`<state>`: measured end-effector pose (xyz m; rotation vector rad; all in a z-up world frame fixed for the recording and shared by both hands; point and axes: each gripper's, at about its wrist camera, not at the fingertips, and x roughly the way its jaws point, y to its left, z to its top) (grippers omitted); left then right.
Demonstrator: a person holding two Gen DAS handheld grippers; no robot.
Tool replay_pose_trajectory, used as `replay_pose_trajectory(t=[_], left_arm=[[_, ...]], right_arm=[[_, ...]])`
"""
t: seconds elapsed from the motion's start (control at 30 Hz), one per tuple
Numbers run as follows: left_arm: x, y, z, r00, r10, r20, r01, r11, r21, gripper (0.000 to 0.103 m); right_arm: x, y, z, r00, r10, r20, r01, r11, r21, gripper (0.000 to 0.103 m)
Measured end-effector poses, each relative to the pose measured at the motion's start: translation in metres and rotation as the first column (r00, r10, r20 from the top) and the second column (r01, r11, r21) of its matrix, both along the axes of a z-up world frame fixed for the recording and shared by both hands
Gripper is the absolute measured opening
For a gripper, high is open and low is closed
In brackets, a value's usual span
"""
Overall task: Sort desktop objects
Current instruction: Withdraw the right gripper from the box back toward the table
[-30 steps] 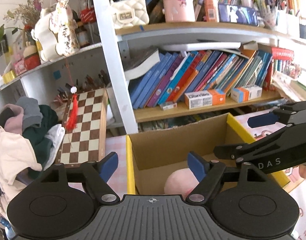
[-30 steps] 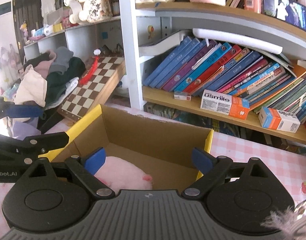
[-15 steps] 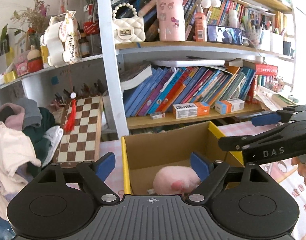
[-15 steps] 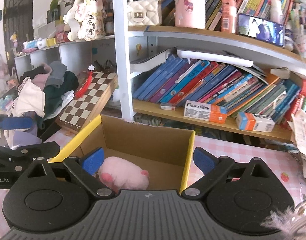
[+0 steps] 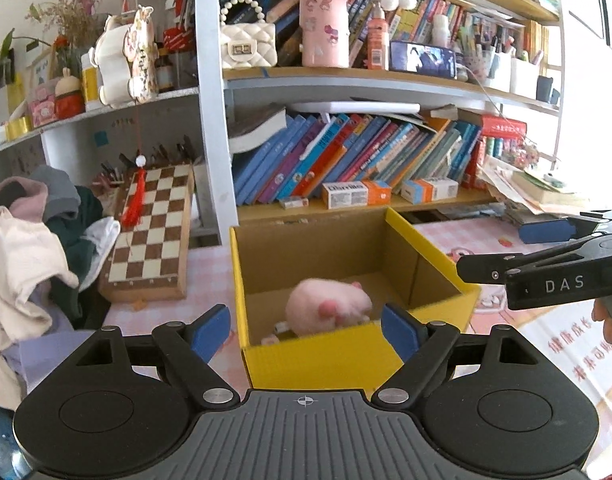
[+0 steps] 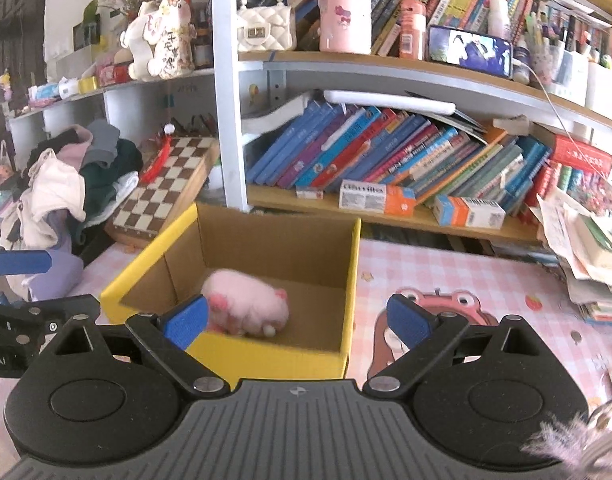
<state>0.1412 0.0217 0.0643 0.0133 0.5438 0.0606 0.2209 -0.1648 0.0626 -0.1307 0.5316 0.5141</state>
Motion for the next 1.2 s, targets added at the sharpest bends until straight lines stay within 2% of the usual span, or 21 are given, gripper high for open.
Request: replay_pose_trajectory(t=[0.8,1.2], left_arm=[[-0.064,0.003,-0.029,0.996,-0.001,-0.085,-0.003,0.999,-0.049,0.085],[-0.079,0.0,-0.04,0.992,-0.027,-0.12,0.021,0.998,-0.053,0.085]], right_arm=[[-0.088,-0.017,-0.038,0.992,-0.106,-0.065,0.104,0.994,-0.04,0.096],[-0.11,-0.013,-0.047,0.988,-0.123,-0.098,0.116,0.99,-0.075,0.096]])
